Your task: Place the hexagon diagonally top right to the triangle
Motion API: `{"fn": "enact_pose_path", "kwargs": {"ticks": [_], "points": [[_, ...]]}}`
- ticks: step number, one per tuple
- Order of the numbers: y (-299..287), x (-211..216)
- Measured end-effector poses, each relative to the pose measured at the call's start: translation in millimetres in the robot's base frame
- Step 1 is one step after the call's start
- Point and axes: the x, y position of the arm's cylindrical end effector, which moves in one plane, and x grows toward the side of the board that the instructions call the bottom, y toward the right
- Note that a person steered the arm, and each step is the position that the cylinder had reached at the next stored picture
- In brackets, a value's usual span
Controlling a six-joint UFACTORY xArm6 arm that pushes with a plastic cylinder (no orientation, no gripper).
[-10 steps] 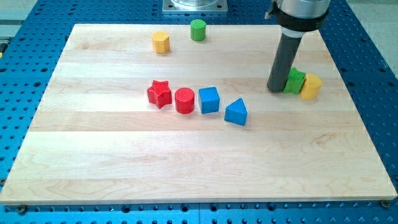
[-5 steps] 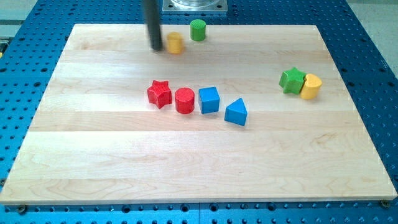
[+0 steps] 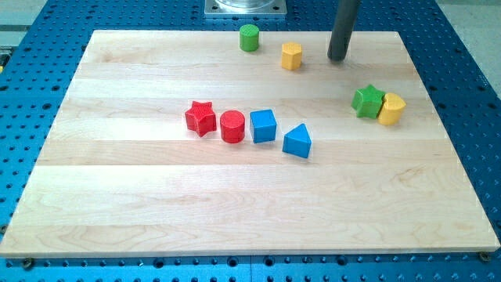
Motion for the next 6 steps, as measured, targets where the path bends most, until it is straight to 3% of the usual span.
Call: {"fn": "enact_pose_path", "kwargs": {"ticks": [1,2,3,4,5,6], "points": [[3.0,-60.9],[-50.2,-61.9],[-56.3,0.2],[-35.7,23.6],[-88.7,7.4],[-79.0,64.0]]}}
